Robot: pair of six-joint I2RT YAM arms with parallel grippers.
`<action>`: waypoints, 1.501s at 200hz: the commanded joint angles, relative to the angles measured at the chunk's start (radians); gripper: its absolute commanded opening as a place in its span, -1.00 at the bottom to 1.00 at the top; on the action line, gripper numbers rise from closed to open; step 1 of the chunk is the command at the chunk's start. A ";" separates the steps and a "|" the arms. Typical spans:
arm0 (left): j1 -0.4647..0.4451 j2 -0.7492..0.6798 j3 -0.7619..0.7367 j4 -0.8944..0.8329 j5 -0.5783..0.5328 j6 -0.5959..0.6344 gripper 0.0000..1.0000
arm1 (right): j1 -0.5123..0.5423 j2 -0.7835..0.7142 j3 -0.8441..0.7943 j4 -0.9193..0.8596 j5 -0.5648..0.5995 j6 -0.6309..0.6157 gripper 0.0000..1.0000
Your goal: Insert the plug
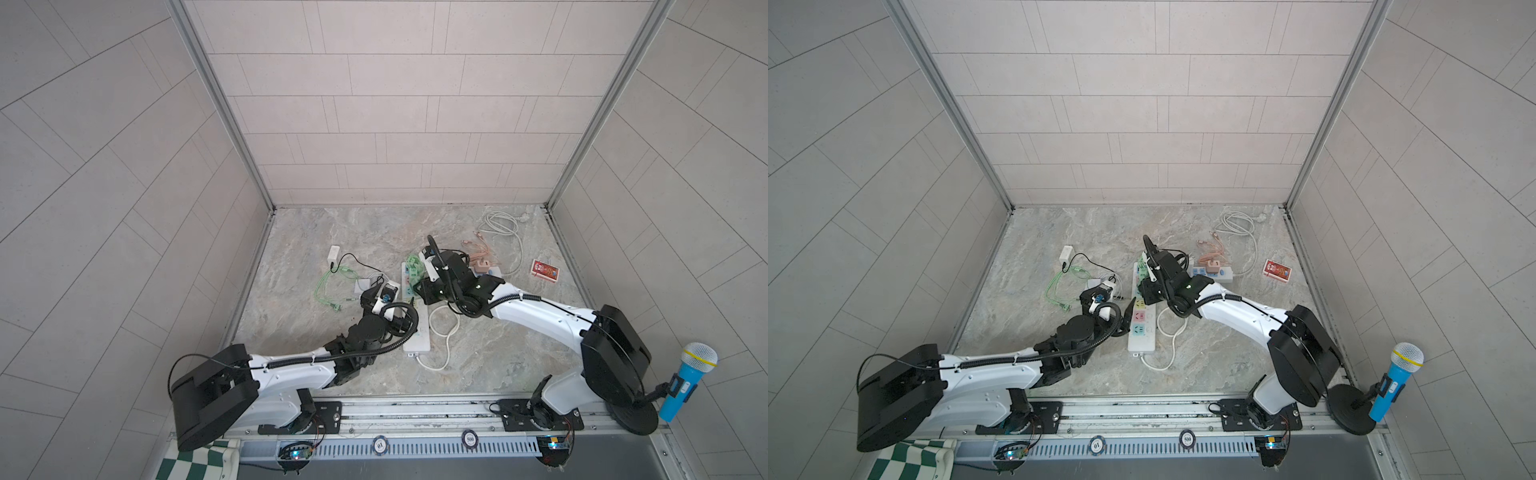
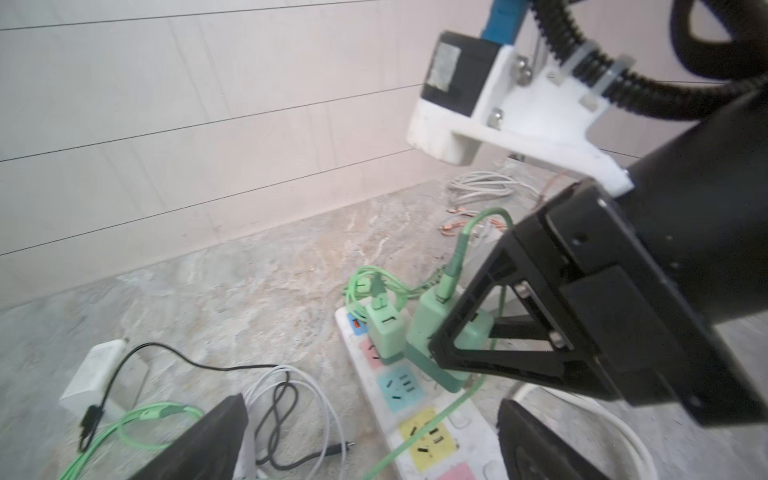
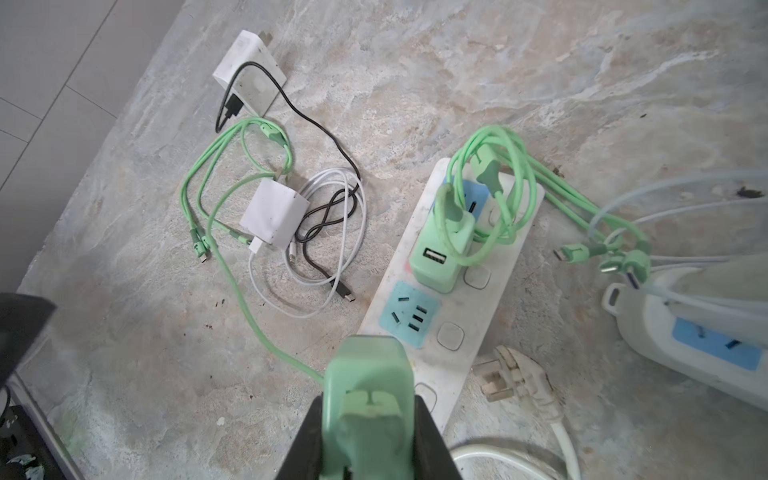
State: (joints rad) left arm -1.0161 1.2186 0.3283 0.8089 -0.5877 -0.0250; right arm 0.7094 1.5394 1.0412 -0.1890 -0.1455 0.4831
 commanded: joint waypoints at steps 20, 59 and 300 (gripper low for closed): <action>0.050 0.101 -0.013 0.056 -0.143 -0.065 0.88 | -0.004 0.010 0.065 -0.021 -0.017 -0.013 -0.89; 0.095 0.234 0.000 0.196 -0.107 -0.076 0.82 | -0.004 0.051 0.099 -0.072 0.057 0.004 -0.90; 0.123 0.187 -0.146 0.314 -0.059 -0.265 0.70 | 0.053 0.234 0.178 -0.090 0.282 0.256 -0.94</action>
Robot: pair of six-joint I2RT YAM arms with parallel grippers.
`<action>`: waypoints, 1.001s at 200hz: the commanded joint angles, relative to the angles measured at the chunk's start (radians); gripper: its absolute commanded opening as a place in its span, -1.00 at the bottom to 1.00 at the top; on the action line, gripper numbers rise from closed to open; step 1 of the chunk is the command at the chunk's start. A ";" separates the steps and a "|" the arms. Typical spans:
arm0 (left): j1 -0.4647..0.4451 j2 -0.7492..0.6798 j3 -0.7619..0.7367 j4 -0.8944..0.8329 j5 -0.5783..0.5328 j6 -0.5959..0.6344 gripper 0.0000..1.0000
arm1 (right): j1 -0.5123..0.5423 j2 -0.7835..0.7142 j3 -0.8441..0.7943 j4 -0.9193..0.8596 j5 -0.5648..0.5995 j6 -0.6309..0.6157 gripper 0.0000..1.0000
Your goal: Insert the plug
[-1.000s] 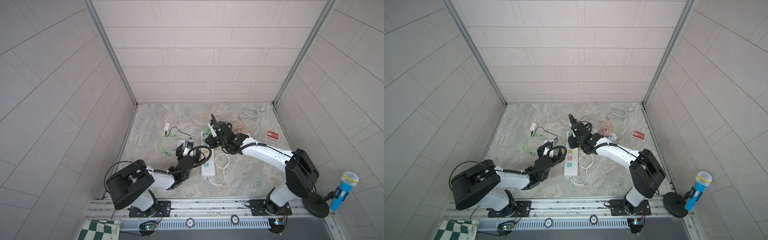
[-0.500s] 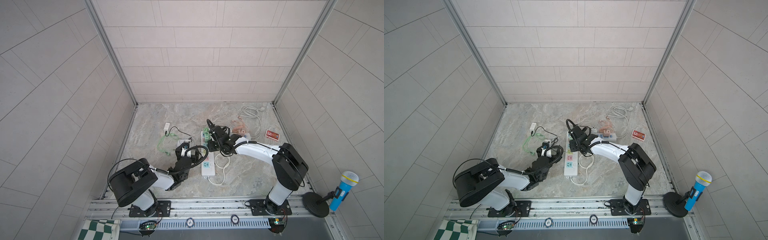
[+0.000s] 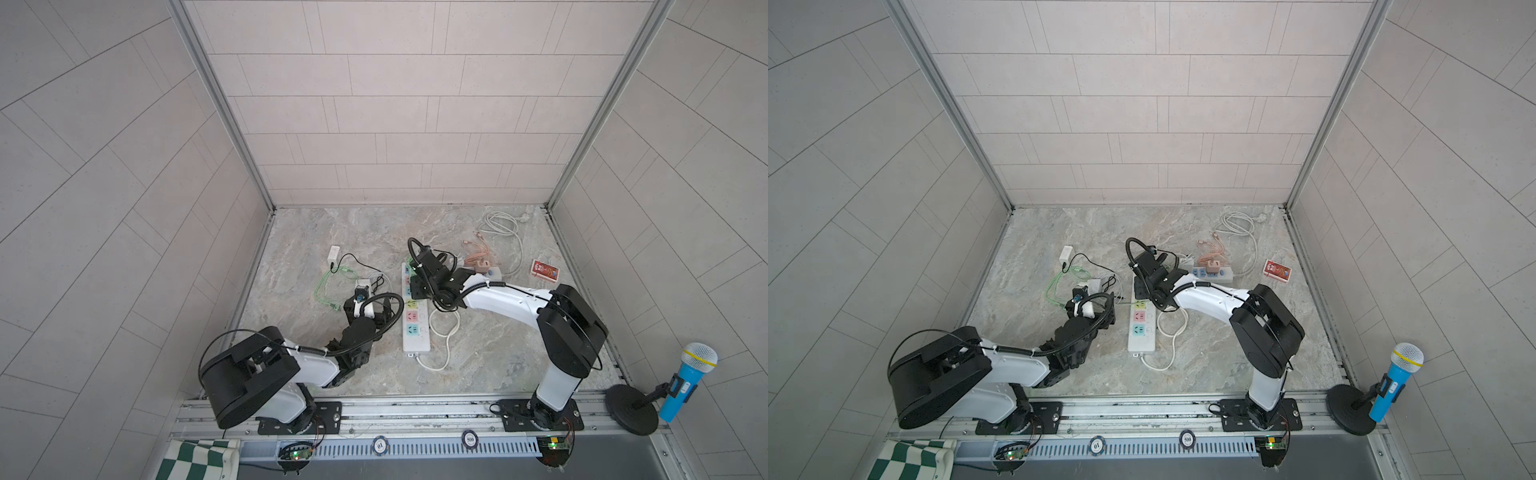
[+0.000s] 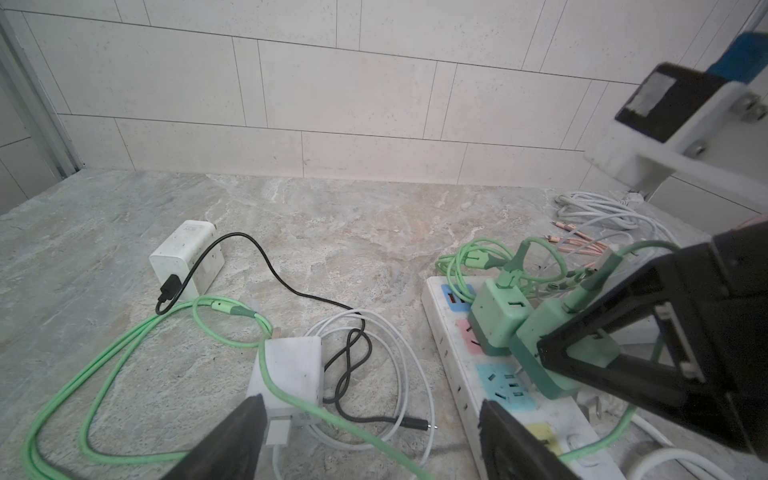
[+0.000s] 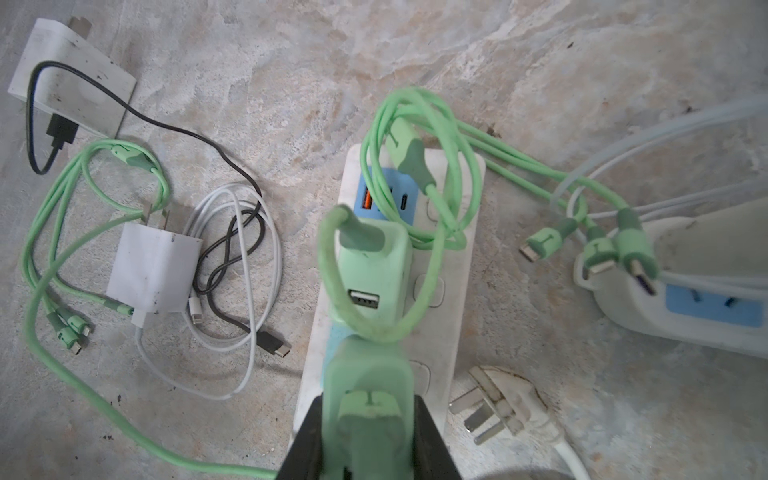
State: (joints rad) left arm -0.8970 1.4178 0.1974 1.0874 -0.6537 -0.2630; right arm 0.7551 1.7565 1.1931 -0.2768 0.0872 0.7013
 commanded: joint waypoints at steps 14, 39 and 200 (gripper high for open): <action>0.004 -0.014 -0.015 0.035 0.012 -0.029 0.70 | 0.008 0.026 0.026 0.007 0.055 0.050 -0.94; 0.004 -0.012 -0.014 0.041 0.025 -0.035 0.70 | 0.009 0.036 0.023 0.018 0.075 0.071 -0.94; 0.004 -0.040 -0.055 0.066 0.033 -0.126 0.66 | 0.036 0.156 0.082 -0.054 0.178 0.169 -0.99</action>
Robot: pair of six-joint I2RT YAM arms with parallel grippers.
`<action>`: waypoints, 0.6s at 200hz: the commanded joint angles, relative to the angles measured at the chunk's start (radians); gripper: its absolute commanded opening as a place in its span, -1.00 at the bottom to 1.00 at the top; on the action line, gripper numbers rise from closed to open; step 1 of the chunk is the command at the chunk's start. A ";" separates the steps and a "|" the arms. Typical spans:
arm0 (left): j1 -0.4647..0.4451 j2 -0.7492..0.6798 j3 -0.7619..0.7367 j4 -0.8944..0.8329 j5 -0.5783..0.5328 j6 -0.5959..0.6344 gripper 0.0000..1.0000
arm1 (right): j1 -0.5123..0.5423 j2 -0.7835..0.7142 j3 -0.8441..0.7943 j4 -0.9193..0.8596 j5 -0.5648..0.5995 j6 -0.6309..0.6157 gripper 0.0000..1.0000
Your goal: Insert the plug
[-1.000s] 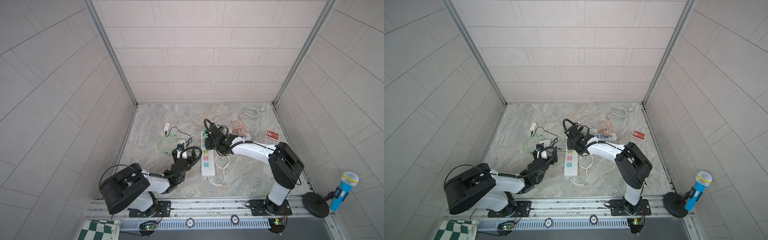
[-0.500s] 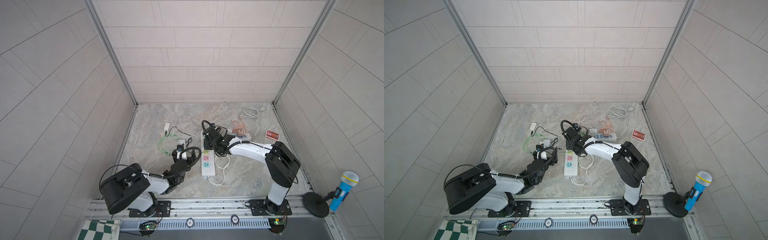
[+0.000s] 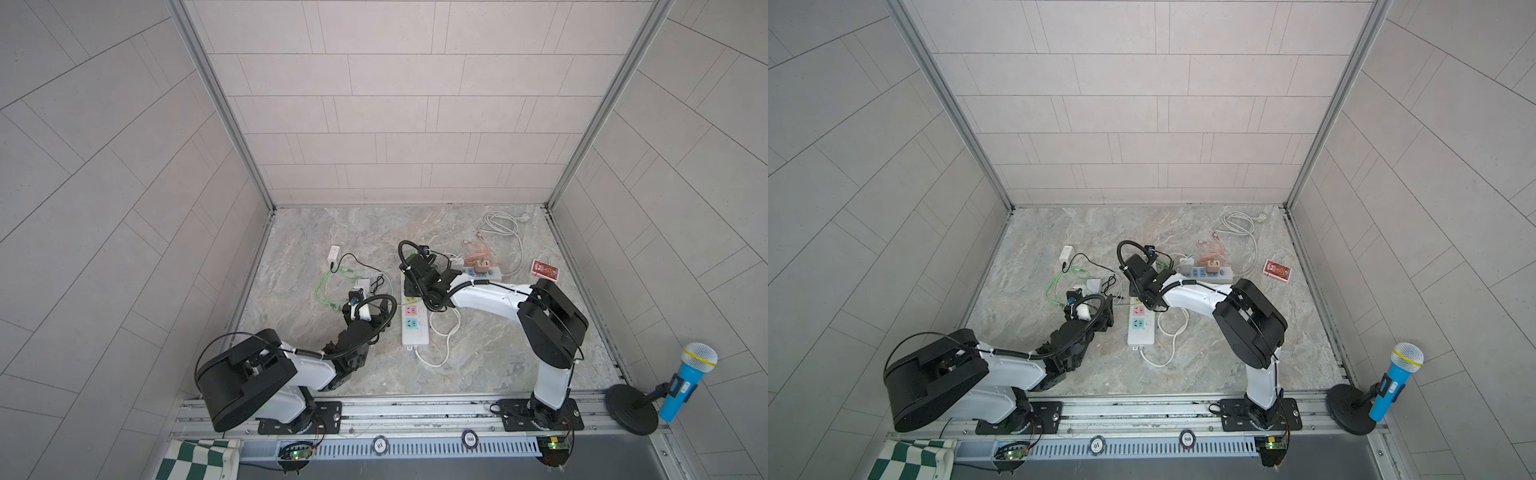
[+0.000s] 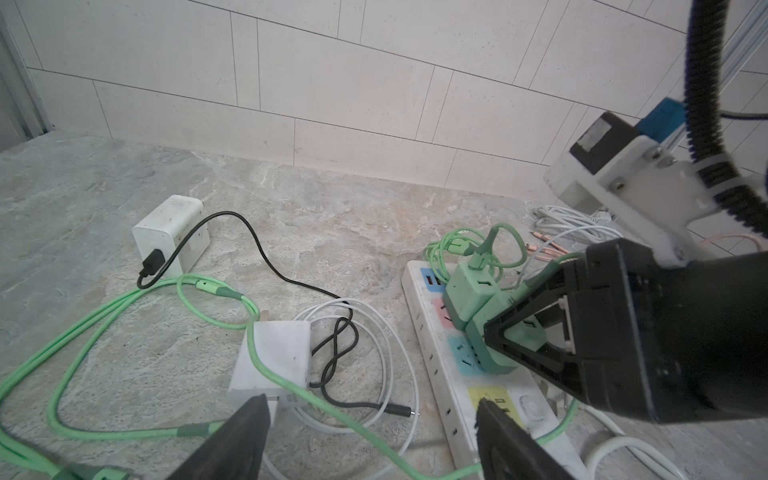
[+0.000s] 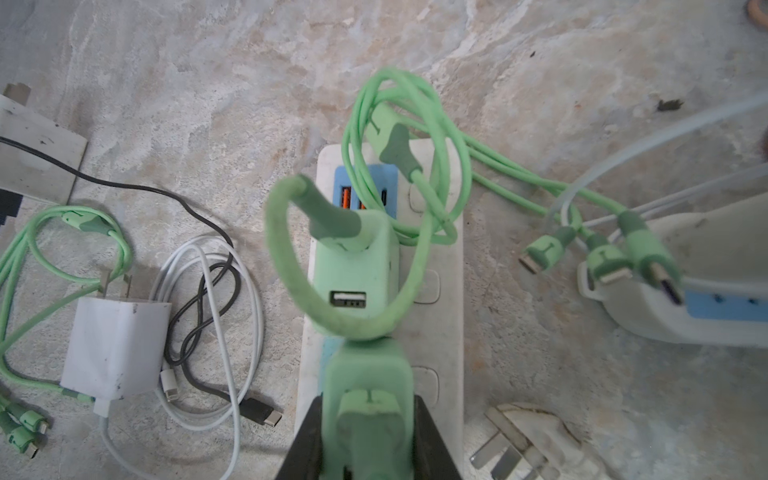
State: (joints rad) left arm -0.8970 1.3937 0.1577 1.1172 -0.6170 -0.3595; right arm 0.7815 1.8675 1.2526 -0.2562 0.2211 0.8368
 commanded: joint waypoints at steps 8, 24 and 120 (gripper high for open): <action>0.004 -0.018 -0.018 0.036 -0.006 -0.030 0.66 | 0.014 0.063 0.039 -0.097 0.045 0.035 -0.99; 0.004 -0.025 -0.024 0.038 -0.013 -0.041 0.66 | 0.020 0.110 0.087 -0.150 0.045 0.028 -1.00; 0.012 -0.427 0.022 -0.523 -0.211 -0.150 0.92 | 0.010 0.279 0.209 -0.234 -0.016 0.011 -1.00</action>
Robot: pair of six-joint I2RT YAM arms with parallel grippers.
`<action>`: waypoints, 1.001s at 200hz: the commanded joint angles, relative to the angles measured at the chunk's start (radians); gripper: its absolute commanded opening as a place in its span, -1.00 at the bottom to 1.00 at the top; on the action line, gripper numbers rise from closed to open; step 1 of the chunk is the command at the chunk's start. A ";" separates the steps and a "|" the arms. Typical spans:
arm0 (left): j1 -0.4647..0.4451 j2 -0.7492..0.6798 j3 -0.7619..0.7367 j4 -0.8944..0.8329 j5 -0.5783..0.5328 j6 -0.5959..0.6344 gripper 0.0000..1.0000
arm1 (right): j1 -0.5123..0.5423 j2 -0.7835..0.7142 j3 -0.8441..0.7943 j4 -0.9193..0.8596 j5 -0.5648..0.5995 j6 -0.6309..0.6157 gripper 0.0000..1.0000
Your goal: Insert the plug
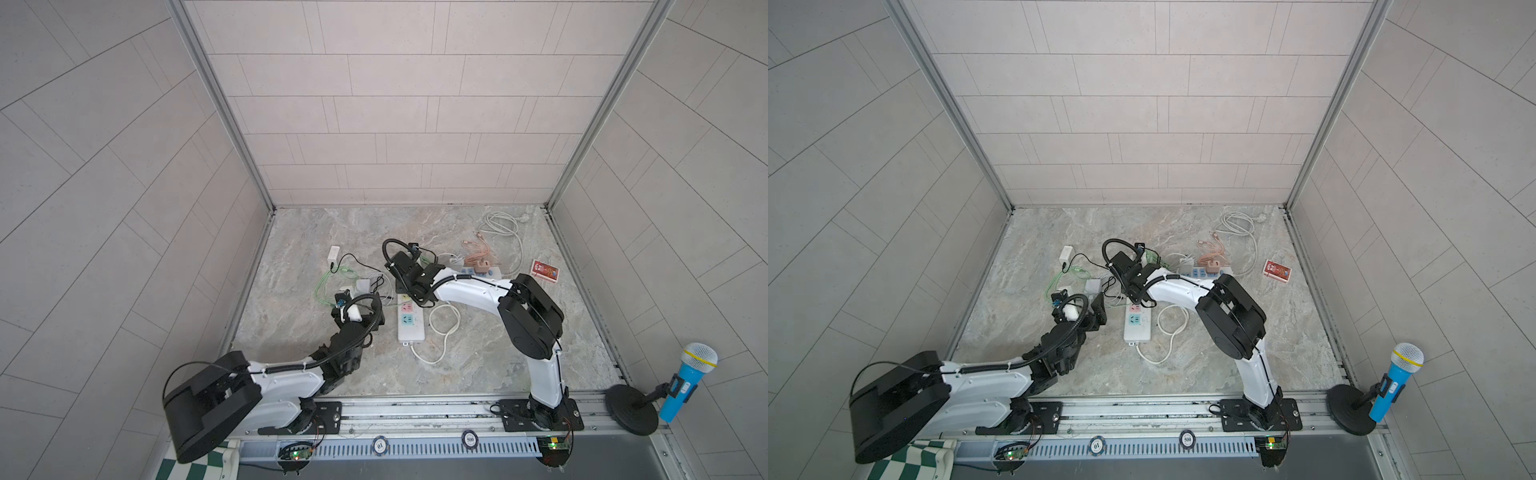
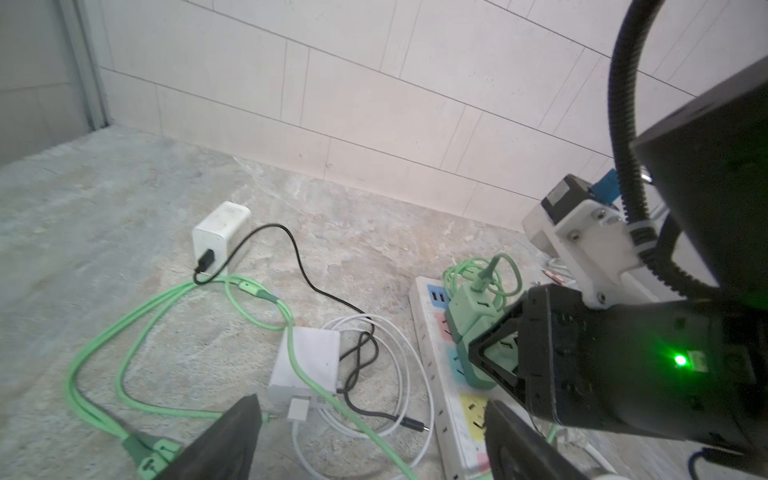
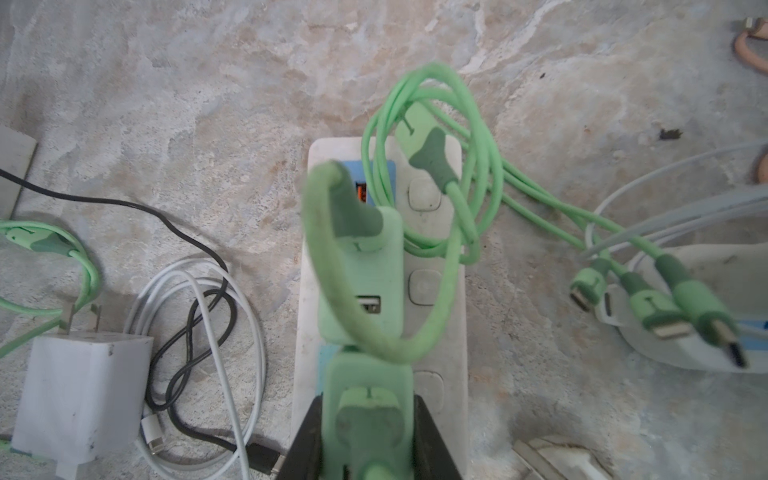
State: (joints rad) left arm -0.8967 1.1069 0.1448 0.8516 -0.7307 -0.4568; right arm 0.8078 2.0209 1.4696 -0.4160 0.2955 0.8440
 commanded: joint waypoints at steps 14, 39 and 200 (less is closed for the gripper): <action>0.023 -0.256 0.064 -0.404 -0.105 -0.058 0.99 | -0.032 0.140 -0.009 -0.046 -0.143 0.000 -1.00; 0.089 -0.395 0.170 -0.678 -0.067 -0.065 0.99 | -0.045 0.149 0.010 -0.053 -0.154 -0.036 -1.00; 0.547 0.172 0.585 -1.006 0.432 -0.055 0.99 | -0.132 0.123 0.023 0.031 -0.208 -0.153 -0.44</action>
State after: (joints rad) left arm -0.3515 1.2327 0.6994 -0.1040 -0.3611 -0.5209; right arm 0.6815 2.0861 1.5532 -0.3264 0.1402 0.7120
